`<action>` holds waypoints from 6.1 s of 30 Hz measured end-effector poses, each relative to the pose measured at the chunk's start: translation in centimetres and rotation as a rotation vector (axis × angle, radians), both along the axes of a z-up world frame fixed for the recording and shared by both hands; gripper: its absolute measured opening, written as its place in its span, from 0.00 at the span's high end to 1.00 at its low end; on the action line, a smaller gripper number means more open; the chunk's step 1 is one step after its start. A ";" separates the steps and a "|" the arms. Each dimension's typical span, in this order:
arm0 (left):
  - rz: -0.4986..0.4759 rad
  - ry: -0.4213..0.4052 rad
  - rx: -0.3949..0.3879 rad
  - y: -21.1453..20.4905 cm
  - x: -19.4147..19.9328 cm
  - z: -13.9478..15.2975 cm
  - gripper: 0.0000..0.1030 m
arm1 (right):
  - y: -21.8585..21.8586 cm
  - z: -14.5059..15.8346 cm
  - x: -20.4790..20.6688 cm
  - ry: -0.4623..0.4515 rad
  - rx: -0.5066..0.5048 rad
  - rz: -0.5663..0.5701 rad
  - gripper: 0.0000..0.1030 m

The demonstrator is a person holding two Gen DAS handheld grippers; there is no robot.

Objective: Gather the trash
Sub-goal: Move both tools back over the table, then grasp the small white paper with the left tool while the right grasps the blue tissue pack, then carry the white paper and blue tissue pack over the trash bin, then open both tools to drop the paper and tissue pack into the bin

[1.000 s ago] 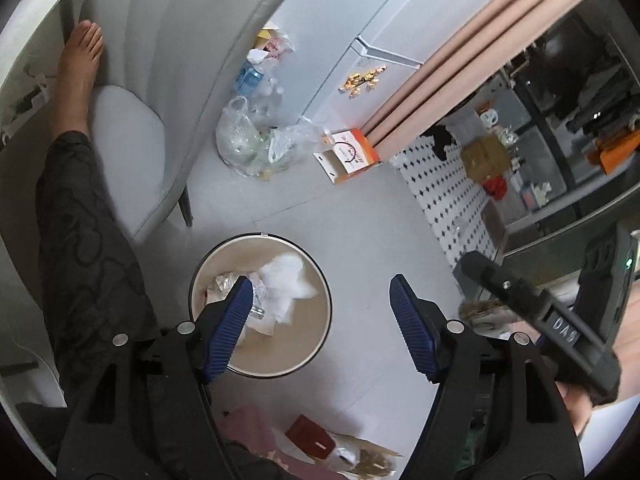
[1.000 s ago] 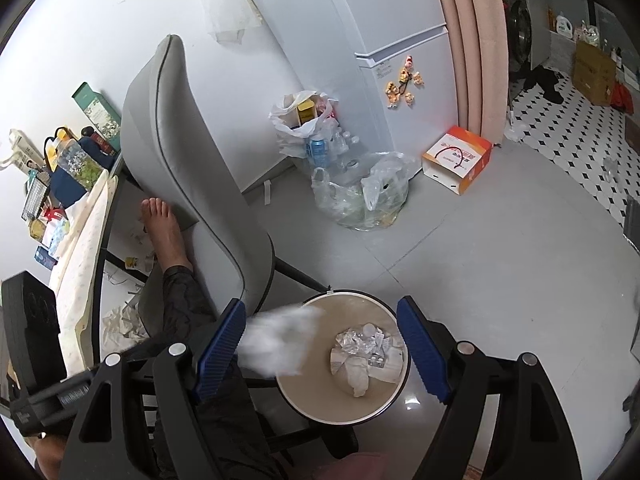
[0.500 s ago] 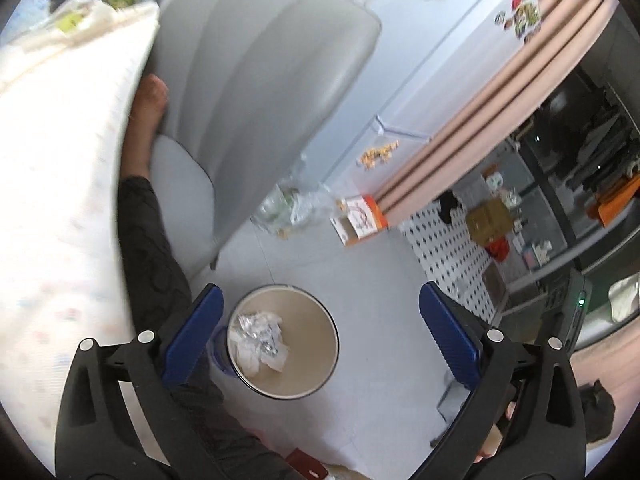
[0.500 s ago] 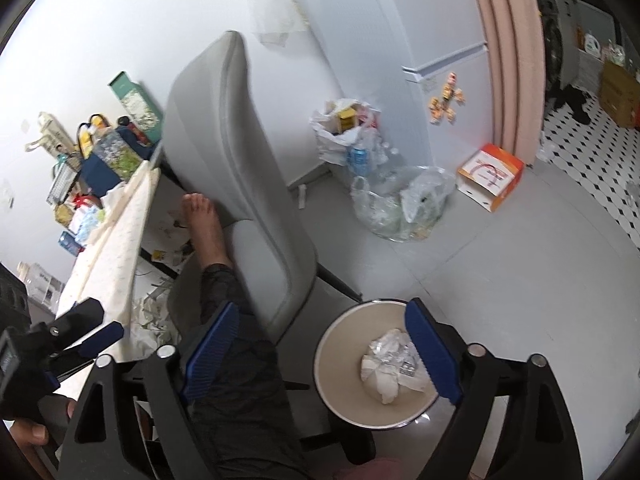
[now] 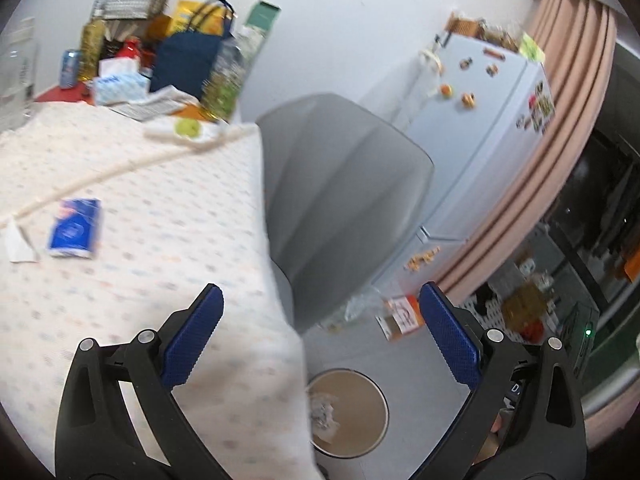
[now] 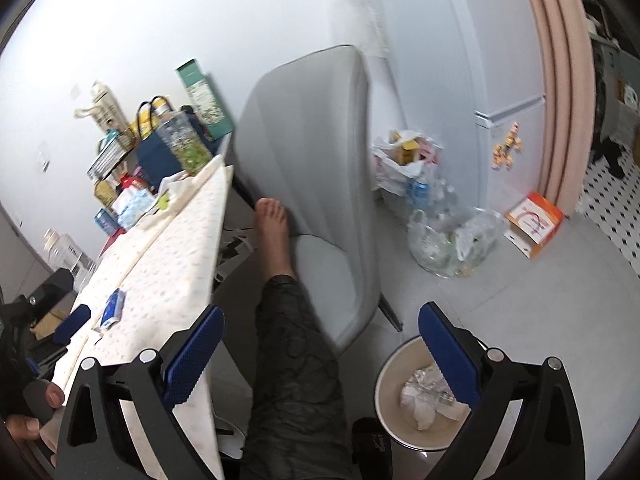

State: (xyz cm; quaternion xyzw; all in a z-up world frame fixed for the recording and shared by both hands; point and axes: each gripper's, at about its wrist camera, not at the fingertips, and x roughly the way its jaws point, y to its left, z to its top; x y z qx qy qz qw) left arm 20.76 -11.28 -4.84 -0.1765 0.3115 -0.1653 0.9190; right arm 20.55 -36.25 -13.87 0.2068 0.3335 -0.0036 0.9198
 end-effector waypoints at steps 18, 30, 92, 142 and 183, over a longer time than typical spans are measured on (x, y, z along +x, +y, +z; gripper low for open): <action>0.240 -0.062 -0.004 13.9 -2.7 -0.3 0.06 | 14.3 2.6 2.6 -0.100 -0.114 0.186 0.07; 0.394 -0.003 -0.017 23.0 -4.2 -2.3 0.06 | 22.2 2.4 4.9 -0.073 -0.122 0.320 0.08; 0.349 0.129 -0.132 25.1 -0.8 -5.9 0.94 | 29.9 0.5 8.3 0.073 -0.044 0.527 0.87; -0.108 0.163 0.123 -5.3 1.9 -4.1 0.94 | -2.9 -2.9 -0.5 0.051 0.114 0.046 0.86; -0.383 0.344 0.228 -20.4 3.9 -12.4 0.94 | -15.8 -11.2 -4.0 0.142 0.280 -0.183 0.44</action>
